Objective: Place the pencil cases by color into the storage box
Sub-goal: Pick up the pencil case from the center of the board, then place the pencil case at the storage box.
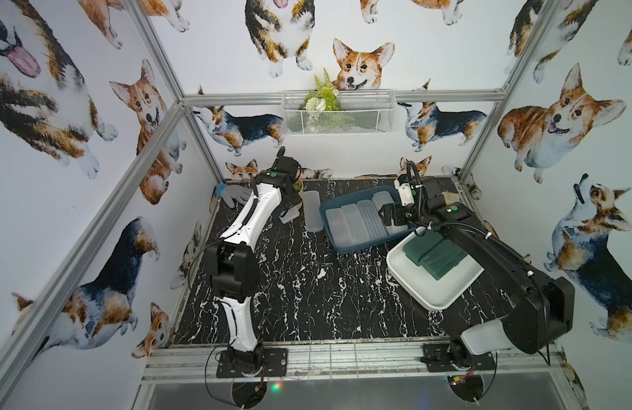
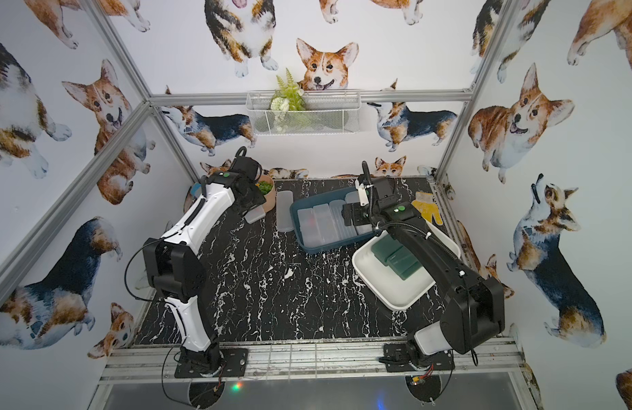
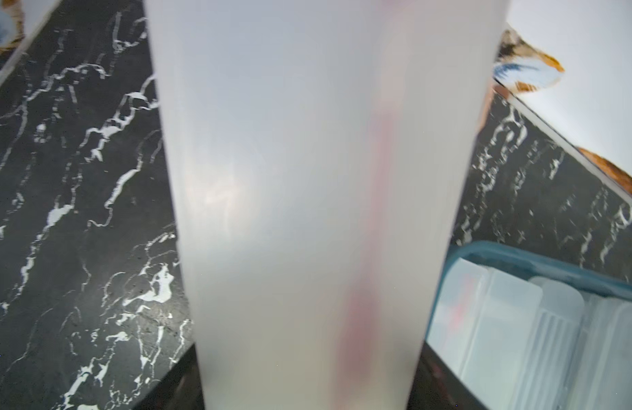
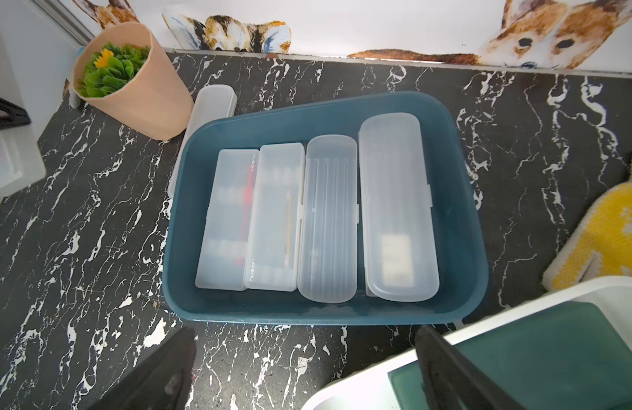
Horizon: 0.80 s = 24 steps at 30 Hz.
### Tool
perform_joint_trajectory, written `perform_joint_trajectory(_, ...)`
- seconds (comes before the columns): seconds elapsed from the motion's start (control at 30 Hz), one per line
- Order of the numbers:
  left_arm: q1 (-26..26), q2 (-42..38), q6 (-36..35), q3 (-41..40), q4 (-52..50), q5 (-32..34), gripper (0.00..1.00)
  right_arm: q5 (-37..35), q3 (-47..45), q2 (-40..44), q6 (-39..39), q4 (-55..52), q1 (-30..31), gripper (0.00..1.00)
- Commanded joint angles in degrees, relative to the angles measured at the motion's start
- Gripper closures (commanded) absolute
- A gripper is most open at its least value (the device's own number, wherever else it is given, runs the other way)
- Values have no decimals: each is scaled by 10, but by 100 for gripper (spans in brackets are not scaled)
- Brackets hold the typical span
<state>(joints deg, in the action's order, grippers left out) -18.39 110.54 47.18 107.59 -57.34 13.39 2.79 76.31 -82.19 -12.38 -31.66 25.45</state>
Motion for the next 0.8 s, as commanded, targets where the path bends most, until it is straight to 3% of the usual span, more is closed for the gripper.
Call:
perform_joint_trajectory(0.0, -35, 17, 23, 14, -19, -5, 37, -3, 17, 16, -12, -3, -4, 3)
perform_joint_trajectory(0.17, -92, 65, 59, 51, -16, -30, 37, 0, 39, 34, -21, -19, -7, 3)
perform_joint_trajectory(0.4, -172, 157, 97, 171, -35, -59, 37, -9, 35, 62, -24, -27, -13, 3)
perform_joint_trajectory(0.6, -209, 234, 114, 270, -50, -83, 37, -12, 35, 78, -27, -38, -19, 3)
perform_joint_trajectory(0.77, -224, 261, 118, 287, -17, -92, 37, -9, 34, 88, -29, -40, -20, 3)
